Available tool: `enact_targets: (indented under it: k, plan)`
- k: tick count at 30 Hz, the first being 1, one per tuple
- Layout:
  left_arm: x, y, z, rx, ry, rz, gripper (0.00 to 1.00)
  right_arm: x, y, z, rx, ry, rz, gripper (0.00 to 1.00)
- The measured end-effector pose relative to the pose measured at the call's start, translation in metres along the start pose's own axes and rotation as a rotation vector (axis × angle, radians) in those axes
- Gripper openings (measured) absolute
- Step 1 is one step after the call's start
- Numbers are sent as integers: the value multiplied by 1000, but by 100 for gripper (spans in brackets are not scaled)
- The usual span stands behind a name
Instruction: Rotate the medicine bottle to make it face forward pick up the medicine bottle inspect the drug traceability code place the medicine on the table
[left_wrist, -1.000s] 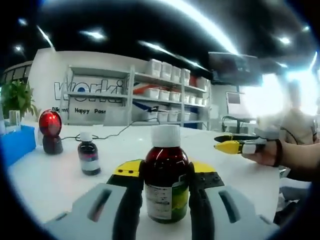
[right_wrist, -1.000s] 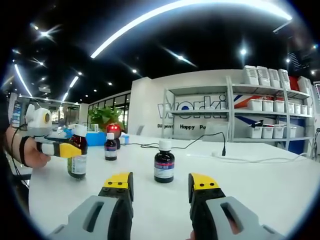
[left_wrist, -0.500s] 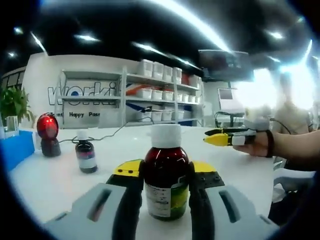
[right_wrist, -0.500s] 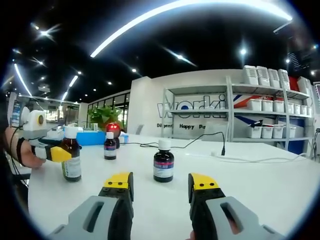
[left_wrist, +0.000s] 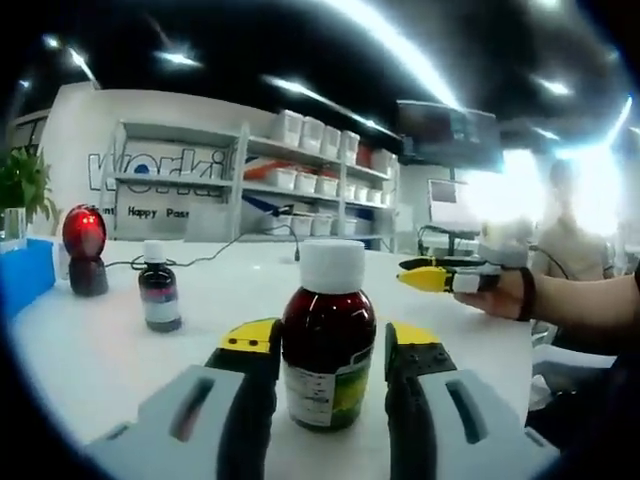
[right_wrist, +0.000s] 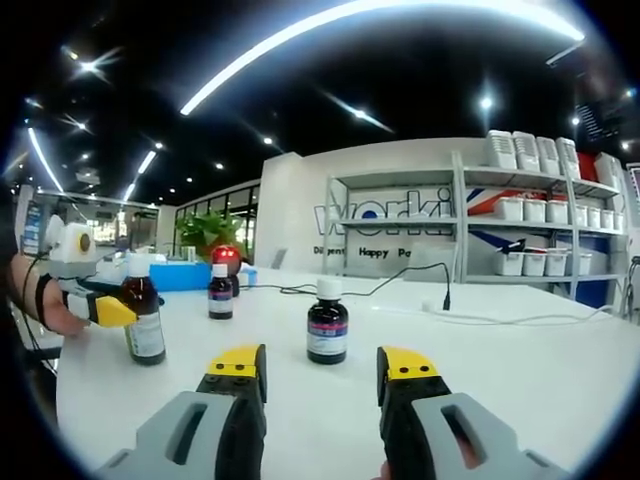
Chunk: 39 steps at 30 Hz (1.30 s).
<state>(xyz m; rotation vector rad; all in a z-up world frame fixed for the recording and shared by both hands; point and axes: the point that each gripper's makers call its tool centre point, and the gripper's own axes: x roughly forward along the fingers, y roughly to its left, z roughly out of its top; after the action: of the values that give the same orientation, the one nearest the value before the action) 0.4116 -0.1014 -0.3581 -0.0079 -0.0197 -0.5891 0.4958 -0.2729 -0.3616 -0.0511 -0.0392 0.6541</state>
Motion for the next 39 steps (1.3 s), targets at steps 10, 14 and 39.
enact_targets:
  k: [10,14,39]
  plan:
    - [-12,1,-3,32,39,-122,38,3,23,11,81,-8,40,38]
    - [-15,5,-4,35,49,-128,39,2,70,35,97,-48,103,39]
    - [-26,-1,-5,56,-17,-151,42,47,200,42,-48,53,5,42]
